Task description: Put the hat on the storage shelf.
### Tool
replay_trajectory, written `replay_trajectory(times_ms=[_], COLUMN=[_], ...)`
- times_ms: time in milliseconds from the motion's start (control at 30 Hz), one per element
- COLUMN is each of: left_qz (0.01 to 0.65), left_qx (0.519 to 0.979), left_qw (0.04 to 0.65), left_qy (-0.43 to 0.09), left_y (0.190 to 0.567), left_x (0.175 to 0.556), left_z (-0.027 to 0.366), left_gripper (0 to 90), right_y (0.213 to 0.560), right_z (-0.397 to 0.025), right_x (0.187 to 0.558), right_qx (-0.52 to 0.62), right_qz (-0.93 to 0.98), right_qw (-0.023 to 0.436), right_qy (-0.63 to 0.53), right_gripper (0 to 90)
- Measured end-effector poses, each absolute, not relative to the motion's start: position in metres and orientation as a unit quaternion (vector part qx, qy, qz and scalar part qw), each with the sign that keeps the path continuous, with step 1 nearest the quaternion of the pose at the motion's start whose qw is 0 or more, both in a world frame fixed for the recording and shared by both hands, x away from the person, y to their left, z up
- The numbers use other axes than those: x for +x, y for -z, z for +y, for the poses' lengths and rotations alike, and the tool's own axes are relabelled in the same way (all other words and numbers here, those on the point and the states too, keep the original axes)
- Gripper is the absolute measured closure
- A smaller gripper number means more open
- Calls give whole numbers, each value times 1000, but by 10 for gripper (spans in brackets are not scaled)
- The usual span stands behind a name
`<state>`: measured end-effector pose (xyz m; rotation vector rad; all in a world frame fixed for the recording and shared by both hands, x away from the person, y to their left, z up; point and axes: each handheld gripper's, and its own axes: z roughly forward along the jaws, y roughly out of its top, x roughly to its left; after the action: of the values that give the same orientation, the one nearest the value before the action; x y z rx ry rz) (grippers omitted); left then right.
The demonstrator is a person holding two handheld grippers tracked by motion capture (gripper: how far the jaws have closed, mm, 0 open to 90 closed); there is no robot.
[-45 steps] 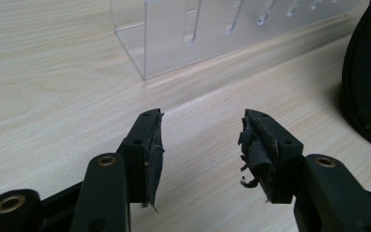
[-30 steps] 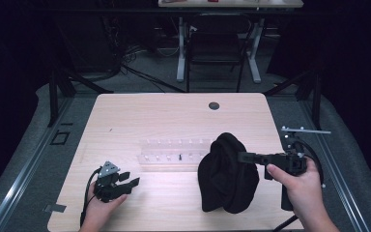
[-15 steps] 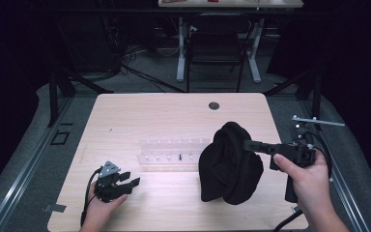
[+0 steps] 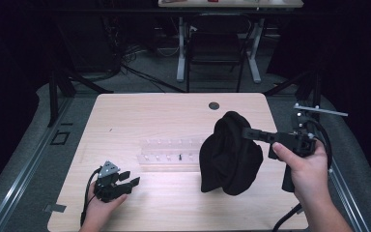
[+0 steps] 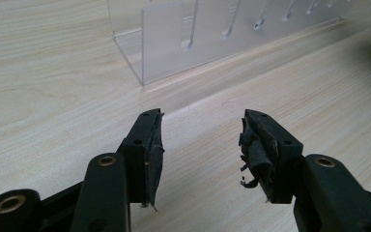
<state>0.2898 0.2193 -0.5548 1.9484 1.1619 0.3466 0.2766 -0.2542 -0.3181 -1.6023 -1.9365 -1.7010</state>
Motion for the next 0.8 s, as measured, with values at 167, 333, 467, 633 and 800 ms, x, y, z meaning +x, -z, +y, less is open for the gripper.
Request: replay_trajectory(times_ms=[167,333,467,633,800], left_qz=[463,462,461,462,459], left_qx=[774,774,774,773,777], left_qw=[409,411,410,411,407], left_qy=[-138,-139,-141,-140,-140], left_y=[555,555,555,555,554], left_x=[290,290,291,291,291], left_z=[219,220,220,219,219], left_gripper=[489,469,469,474,483], right_y=[312,309,310,309,307], right_z=[-253,-254,-252,-251,-248], right_x=[282,290,299,308,317], right_qx=[-527,-531,-537,-541,-544], right_qz=[-635,-633,-633,-630,-628], right_qw=[46,38,30,26,21], right_qy=[563,562,556,558,557], right_gripper=[888,888,889,888,888])
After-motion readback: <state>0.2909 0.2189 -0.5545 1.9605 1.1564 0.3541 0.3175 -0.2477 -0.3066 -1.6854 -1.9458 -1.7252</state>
